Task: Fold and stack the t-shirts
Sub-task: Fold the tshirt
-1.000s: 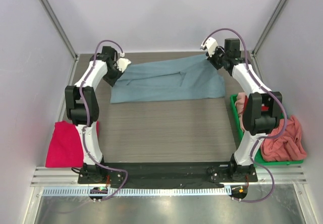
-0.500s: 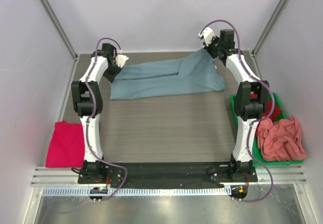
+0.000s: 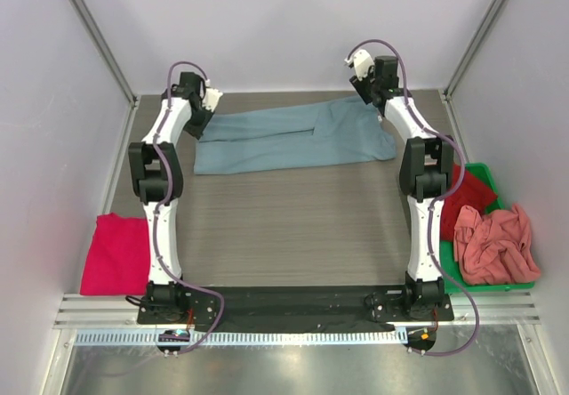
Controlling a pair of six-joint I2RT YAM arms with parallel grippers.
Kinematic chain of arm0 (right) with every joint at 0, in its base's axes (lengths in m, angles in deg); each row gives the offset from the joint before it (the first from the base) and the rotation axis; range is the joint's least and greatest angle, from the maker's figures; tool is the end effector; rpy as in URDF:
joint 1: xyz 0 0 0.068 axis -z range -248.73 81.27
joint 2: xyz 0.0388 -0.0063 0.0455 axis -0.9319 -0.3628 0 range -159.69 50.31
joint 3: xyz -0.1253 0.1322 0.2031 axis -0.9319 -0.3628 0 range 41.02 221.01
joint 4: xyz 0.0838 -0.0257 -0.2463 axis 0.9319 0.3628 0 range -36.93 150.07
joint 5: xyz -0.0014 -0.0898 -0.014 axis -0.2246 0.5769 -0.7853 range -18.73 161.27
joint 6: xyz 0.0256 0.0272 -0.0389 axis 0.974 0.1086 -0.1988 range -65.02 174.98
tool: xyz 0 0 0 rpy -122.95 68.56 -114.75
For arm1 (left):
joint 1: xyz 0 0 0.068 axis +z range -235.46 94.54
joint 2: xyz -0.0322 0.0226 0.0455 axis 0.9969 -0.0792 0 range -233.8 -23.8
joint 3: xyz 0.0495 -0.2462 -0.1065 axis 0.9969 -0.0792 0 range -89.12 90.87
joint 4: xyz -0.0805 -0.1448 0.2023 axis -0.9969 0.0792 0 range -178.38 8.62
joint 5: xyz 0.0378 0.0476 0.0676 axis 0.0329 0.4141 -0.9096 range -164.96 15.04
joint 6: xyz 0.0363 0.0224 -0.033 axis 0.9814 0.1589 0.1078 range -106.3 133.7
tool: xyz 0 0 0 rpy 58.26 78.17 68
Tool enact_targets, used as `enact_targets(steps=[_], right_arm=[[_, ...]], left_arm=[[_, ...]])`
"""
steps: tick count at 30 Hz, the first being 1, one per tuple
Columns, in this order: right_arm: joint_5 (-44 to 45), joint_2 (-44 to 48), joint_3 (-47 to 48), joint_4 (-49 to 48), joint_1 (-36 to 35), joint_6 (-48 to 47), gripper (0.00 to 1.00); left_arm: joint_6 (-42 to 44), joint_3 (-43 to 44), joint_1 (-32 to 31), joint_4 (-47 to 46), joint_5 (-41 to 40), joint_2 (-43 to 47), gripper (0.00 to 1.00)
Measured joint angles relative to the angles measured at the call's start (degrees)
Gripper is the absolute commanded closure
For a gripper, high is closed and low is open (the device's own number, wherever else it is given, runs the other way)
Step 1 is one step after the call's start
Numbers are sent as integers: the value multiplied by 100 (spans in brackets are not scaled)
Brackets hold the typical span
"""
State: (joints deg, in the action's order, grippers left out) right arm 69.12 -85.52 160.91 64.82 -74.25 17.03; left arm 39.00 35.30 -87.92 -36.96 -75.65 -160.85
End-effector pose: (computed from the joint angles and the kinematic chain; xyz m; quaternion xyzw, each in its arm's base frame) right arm 0.5556 0.0550 0.2371 -0.3258 0.7912 -0.1291 0.5012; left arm 0.5130 -0.0217 0.1998 0.2325 0.9463 0.0502 0.2190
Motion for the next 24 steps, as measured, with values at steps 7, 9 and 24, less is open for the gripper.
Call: enact_targets(steps=[7,9,24], right_arm=[[599,813,-728,-422,-37,450,44],[557,1290,-1152,-387,-37,603,44],[-295,2404,-3136,868,-28,1628,46]], left_arm=[[52,-831,-17,-470,-348,1104,59],[393,-1453,-52,-584,-404,1740,65],[2317,-3910,-590,-627,-317,2426,71]])
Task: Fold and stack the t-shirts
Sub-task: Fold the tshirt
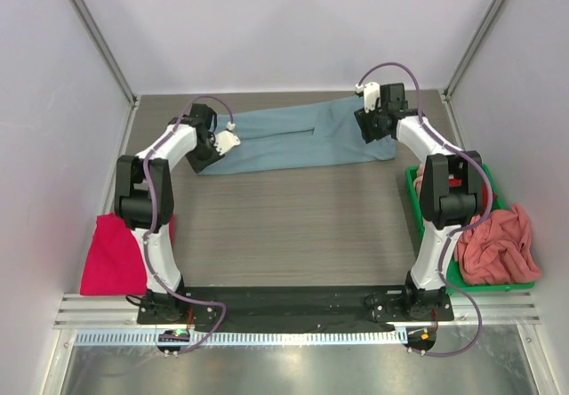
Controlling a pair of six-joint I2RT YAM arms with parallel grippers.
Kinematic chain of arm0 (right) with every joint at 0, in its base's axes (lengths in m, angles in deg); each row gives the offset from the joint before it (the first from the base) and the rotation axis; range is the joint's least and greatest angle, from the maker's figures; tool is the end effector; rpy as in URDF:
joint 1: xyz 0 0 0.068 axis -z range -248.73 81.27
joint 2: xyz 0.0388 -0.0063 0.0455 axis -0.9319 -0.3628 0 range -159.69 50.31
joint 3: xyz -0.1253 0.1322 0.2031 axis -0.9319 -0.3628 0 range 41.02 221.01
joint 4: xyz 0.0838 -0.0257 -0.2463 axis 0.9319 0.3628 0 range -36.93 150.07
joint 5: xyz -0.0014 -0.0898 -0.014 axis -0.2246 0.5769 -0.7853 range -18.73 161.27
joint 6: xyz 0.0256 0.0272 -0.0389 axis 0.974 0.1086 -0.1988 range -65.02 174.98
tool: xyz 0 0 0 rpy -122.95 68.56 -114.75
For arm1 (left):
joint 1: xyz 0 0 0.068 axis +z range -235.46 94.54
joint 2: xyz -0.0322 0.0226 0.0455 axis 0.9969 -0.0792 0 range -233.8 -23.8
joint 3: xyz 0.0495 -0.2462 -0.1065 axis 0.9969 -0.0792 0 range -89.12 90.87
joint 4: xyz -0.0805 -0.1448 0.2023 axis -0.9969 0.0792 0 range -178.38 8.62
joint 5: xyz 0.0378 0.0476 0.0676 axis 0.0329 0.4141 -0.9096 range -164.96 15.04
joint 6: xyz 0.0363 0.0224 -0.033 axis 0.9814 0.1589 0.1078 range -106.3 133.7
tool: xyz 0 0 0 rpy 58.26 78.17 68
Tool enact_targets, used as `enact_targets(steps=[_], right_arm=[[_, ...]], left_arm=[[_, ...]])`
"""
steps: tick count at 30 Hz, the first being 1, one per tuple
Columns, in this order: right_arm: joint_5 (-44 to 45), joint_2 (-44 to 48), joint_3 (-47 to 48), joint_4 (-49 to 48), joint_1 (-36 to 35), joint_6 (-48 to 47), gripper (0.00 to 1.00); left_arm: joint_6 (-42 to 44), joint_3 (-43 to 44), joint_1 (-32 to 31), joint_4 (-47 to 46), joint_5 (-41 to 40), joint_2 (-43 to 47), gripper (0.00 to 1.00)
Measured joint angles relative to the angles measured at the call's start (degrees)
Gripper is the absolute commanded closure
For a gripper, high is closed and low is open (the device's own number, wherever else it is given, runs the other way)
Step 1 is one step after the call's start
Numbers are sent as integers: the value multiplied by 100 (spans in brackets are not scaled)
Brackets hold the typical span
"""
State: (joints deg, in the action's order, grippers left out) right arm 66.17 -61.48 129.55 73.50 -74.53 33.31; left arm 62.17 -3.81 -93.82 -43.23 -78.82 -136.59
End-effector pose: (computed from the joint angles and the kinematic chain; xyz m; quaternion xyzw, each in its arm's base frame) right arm 0.4432 0.0481 0.2415 -0.2351 0.8881 -0.0138 0.3948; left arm 0.3961 -0.0559 0.1925 0.4657 0.8714 0.0830 0.1304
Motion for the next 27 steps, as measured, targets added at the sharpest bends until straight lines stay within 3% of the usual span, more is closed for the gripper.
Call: enact_targets(steps=[11,17,21,27], right_arm=[[-63,-234,-190,249,136,-50,47],[-66,-411,-190,260,160,-59,47],[-85,-411,-186,258,160,-57,47],[-101,-411,-186,271,181,-57,47]], left_arm=[[-168,680,-4,-94,7,-605,71],[-203,564,-55,-291,-103,-562,66],[-199,44,-157,-671,-308,-63,62],[-140,-254,-299,-894,-164,1056,79]])
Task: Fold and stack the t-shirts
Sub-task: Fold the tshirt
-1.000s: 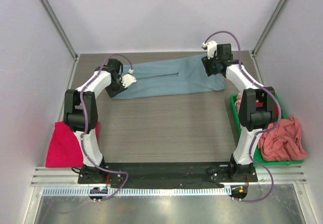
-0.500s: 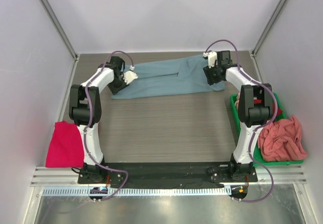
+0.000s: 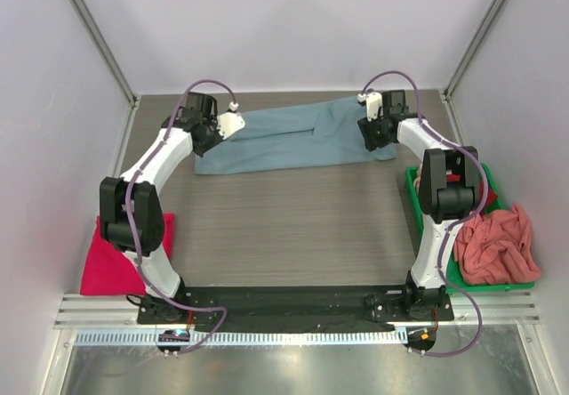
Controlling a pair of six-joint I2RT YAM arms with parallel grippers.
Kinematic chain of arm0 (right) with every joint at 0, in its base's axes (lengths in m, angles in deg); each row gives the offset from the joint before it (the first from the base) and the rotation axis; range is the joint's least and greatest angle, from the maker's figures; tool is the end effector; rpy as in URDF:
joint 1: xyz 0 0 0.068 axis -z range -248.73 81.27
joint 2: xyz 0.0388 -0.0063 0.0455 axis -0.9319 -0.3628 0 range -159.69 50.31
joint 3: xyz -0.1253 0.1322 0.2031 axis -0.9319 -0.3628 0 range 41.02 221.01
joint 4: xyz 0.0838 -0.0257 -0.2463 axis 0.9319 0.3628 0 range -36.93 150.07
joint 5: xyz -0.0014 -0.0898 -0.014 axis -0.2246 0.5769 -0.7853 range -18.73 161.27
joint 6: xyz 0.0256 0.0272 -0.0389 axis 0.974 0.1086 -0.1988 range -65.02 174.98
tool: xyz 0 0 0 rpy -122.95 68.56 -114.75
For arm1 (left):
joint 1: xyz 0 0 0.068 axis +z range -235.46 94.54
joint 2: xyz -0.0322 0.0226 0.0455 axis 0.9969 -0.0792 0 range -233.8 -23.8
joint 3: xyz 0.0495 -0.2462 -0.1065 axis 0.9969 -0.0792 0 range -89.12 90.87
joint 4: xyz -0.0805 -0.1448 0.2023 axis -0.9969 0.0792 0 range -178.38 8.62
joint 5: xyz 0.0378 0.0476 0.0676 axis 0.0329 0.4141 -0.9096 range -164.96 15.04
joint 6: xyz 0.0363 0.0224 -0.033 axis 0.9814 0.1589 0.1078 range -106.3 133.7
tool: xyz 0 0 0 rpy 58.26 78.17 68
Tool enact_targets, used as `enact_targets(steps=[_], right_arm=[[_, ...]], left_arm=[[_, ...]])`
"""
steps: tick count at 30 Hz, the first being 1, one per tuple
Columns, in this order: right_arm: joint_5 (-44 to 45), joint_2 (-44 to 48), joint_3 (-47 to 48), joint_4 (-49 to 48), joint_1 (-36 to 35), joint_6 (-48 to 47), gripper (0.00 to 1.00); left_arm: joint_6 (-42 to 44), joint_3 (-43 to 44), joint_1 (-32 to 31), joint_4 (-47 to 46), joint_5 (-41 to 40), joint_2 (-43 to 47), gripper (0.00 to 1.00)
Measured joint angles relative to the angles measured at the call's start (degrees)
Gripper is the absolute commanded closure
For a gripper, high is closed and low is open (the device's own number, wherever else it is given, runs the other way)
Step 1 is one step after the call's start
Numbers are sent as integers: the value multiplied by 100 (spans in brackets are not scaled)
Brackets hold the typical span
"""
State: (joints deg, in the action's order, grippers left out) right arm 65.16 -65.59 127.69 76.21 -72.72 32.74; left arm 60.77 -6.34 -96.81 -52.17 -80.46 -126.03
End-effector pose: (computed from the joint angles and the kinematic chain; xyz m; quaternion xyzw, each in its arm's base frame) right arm 0.4438 0.0347 0.1972 -0.2312 0.9166 -0.0013 0.3260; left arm 0.3818 -0.0733 0.2561 0.4534 0.8399 0.1341 0.2666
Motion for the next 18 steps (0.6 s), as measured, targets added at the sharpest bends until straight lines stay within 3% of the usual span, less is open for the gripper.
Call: enact_targets(steps=[4,18], right_arm=[[0,0,0,11,0,-2,47],[-2,0,85,98,2,-9,47]], left_arm=[[170,-46,-26,114,260,48,78],[656,131,-26,599,400,-1235,71]])
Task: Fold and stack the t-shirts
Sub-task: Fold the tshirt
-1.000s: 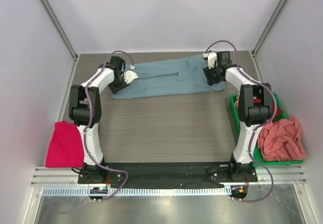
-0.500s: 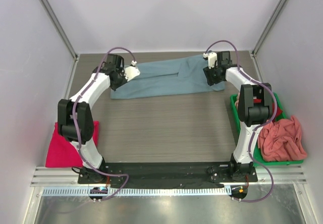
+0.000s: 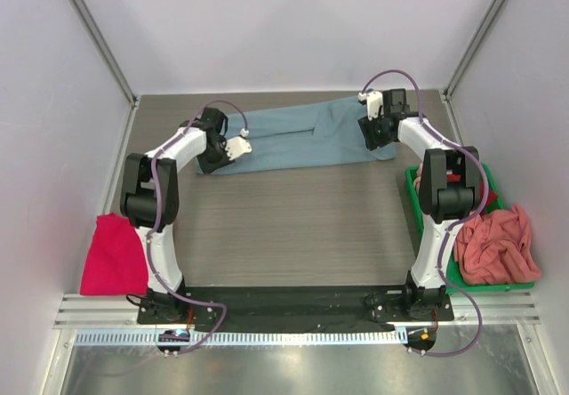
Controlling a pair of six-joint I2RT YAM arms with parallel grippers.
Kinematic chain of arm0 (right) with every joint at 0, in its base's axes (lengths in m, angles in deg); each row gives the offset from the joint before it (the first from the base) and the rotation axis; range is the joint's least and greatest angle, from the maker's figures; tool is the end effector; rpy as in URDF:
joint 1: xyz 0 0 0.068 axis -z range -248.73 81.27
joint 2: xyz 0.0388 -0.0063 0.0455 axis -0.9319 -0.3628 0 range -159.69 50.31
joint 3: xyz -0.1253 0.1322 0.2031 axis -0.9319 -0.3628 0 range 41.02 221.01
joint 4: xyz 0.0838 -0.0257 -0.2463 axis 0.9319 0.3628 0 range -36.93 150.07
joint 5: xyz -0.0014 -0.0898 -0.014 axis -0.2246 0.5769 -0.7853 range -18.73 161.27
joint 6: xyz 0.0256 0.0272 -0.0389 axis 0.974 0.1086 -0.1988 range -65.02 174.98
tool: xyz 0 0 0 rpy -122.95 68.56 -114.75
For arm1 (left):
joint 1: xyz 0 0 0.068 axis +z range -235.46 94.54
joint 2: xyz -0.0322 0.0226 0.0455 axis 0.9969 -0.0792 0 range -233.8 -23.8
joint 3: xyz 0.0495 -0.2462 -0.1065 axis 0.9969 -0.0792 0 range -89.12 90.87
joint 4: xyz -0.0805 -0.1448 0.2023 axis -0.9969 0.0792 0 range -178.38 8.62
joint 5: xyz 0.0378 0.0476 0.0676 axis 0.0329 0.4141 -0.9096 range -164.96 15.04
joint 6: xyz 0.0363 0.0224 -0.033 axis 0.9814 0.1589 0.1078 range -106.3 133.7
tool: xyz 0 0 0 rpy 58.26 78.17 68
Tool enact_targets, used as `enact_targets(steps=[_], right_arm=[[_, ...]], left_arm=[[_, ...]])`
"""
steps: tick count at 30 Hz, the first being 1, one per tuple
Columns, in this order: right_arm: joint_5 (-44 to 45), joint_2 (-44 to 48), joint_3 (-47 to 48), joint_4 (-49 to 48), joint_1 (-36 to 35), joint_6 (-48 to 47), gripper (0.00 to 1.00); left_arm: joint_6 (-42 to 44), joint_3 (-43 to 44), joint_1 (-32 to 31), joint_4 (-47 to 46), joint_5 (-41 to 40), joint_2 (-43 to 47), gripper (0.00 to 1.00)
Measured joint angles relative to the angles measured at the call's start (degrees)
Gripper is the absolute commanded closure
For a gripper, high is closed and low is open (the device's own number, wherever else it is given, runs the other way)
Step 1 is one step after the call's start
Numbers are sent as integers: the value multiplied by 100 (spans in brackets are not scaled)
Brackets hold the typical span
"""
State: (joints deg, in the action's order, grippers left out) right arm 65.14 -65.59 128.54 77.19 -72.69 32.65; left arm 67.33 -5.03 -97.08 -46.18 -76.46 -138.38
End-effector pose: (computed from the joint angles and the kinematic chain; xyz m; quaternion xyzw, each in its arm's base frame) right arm 0.4446 0.0345 0.2006 -0.2318 0.9169 -0.0013 0.3250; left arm 0.3959 -0.0806 0.1763 0.5313 0.8336 0.0660 0.1359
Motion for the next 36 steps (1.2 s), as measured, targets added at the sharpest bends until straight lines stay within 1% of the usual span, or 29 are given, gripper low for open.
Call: enact_targets(steps=[5,11,13,14,15,16,22,25,26,27,30,33,36], right_arm=[[-4,0,-11,2,0,2,47],[-7,0,-11,4,2,0,47],[-17,0,-11,4,2,-2,47],[-26,0,-11,4,2,0,47],[-31,0,-11,7,4,0,47],[-42,0,-9,9,4,2,47],[-68,-2,52,37,4,2,48],[-74,-4,131,39,4,2,48],[-85,-4,155,39,4,2,48],[-92,-4,181,37,4,2,48],[-111,-4,201,35,4,0,48],[-111,-4,201,42,4,0,48],[-120,-4,201,42,9,2,48]], left_arm=[[94,122,0,-11,-46,-116,73],[149,52,0,66,-101,-247,78],[199,-79,-4,85,-157,-223,84],[212,-144,-7,70,-173,-184,89],[219,-227,-7,72,-186,-136,99],[223,-326,-11,85,-203,-76,100],[192,-551,-120,186,-308,57,100],[111,-581,-197,247,-310,87,99],[70,-581,-229,267,-313,94,94],[46,-579,-260,273,-310,103,82],[-90,-575,-341,275,-284,166,72],[-120,-533,-380,216,-291,304,68],[-114,-389,-376,114,-330,444,67]])
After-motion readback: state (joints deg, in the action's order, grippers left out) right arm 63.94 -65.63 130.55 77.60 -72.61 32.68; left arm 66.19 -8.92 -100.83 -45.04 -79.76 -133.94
